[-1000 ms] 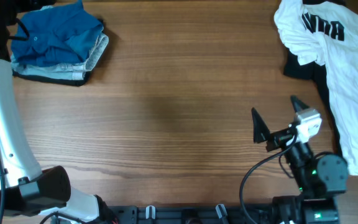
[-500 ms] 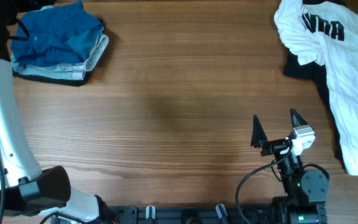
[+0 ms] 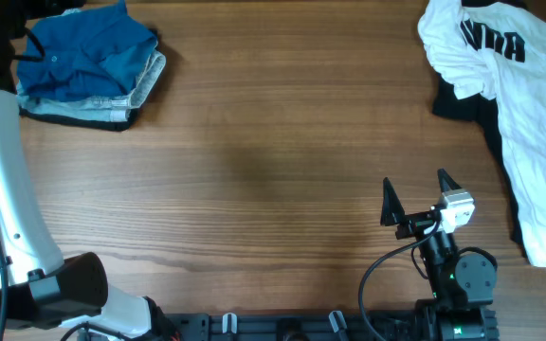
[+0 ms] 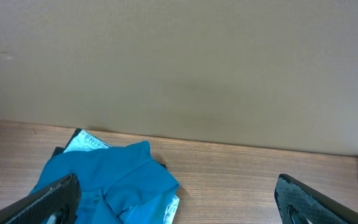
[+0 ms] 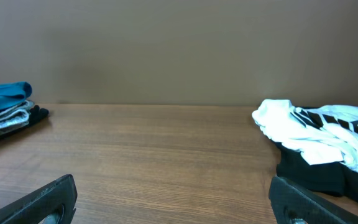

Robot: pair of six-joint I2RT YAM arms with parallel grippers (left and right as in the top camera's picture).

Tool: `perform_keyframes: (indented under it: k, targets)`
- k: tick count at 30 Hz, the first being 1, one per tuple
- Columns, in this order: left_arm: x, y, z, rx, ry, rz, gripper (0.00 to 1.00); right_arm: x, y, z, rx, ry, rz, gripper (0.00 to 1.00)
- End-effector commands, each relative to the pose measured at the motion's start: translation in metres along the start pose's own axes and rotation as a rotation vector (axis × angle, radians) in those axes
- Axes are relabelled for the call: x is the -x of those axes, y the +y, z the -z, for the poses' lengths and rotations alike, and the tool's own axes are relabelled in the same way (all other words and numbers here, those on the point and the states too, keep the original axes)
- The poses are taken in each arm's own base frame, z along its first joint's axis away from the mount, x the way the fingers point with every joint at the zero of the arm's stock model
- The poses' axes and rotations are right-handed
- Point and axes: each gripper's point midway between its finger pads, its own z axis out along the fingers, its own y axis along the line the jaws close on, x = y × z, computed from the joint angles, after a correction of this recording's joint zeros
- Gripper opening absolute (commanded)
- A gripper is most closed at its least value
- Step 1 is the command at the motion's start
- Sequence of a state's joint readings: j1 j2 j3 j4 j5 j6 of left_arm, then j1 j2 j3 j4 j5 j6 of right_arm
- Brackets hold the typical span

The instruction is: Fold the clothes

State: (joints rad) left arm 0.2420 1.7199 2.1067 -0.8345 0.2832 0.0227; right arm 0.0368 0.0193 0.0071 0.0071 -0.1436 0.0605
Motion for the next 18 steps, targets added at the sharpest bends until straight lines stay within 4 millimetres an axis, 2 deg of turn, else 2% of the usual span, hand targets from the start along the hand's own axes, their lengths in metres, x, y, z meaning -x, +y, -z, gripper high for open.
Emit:
perform_keyframes:
  k: [1, 14, 18]
  targets:
    - [-0.002, 0.000, -0.002, -0.006, 0.005, 0.011, 1.00, 0.003, -0.002, 0.001, -0.014, -0.016, -0.016, 1.00]
    - [-0.003, 0.000, -0.002, -0.005, 0.009, 0.012, 1.00, 0.003, -0.002, 0.001, -0.014, -0.016, -0.017, 1.00]
    - [-0.014, 0.000, 0.017, 0.026, 0.057, 0.019, 1.00, 0.003, -0.002, 0.001, -0.014, -0.016, -0.017, 1.00]
